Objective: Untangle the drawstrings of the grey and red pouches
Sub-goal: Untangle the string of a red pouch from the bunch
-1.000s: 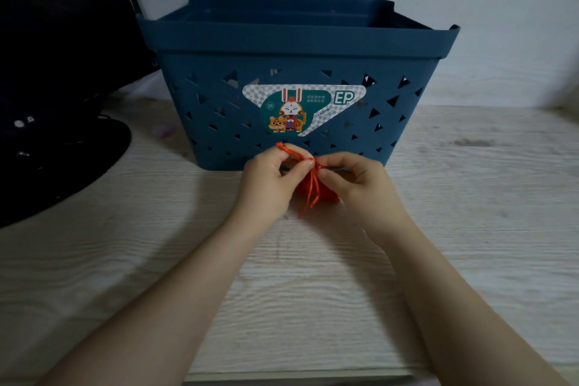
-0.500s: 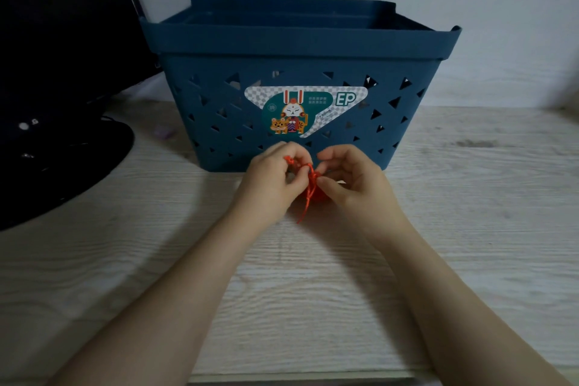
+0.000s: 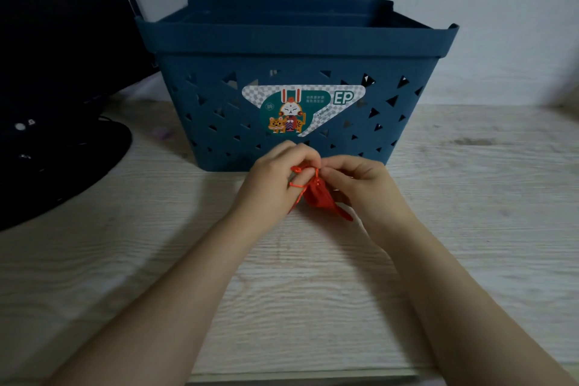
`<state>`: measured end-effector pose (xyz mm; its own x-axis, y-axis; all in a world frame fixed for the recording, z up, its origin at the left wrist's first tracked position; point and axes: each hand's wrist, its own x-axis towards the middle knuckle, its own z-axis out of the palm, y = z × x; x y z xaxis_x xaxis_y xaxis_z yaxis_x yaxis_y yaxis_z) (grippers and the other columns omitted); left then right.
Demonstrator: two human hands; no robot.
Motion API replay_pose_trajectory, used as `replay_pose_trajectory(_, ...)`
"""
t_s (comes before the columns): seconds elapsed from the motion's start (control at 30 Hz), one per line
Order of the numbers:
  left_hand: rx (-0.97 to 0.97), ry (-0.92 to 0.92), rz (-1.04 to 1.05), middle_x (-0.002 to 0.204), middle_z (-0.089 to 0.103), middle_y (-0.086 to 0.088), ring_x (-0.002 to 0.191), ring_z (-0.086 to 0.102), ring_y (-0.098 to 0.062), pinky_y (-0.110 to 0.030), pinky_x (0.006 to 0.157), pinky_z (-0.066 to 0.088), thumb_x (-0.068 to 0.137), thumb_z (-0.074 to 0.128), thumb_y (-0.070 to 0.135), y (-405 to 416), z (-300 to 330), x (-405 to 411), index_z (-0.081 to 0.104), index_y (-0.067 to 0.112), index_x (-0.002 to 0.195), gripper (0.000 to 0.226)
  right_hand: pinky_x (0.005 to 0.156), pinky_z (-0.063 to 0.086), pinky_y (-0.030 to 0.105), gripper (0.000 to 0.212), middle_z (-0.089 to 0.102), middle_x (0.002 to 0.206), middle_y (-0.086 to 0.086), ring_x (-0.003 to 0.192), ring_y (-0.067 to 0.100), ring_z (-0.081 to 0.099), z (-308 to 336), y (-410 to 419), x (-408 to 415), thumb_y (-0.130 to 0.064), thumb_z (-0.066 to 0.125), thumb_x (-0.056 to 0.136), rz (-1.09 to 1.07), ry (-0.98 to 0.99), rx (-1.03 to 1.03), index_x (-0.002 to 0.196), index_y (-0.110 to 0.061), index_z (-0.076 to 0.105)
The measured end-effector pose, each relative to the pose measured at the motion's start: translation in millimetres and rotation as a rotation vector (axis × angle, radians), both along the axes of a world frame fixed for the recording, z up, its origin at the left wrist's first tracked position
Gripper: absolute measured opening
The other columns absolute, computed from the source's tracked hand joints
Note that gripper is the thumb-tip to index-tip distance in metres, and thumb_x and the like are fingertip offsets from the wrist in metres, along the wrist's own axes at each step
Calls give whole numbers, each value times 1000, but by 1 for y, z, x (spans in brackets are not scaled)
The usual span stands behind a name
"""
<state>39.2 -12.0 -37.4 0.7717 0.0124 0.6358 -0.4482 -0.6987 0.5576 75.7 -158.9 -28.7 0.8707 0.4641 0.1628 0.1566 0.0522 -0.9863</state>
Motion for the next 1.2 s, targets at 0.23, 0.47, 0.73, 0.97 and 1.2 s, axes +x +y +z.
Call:
replay_pose_trajectory(0.23,-27,-59,33,80,50,3,73,51,-10,-22,65,41,76,62,6,2,-1,1,59,5,75,4,60,54,21,9,64,73,12,64,19,59,3,1,-2,-1,59,85,10,57,5,83,-5,67)
replay_pose_trajectory(0.47,-183,-6,111,74,53,13,70,51,7,-7,64,38,74,62,15,-6,-6,1,56,14,73,6,57,53,19,11,66,64,5,55,12,58,0,1,1,-7,63,76,91,363,132,72,-12,71)
replay_pose_trajectory(0.73,-506,203,29,58,60,9,46,55,-1,-16,45,46,79,67,-2,-13,3,-2,58,24,65,31,56,51,18,9,61,55,2,49,8,55,2,-3,4,-3,60,80,68,362,141,73,-6,64)
replay_pose_trajectory(0.97,-654,240,48,66,62,-6,63,59,-13,-30,66,52,84,64,3,-9,5,-1,60,16,70,20,60,53,16,19,64,60,0,60,9,61,3,-1,5,-2,47,92,80,316,230,75,-6,56)
replay_pose_trajectory(1.2,-734,277,31,64,62,-4,63,57,-15,-29,66,48,84,62,1,-10,4,0,57,16,69,22,60,53,17,18,64,60,0,60,9,61,4,-2,4,-1,47,92,57,276,207,77,-5,55)
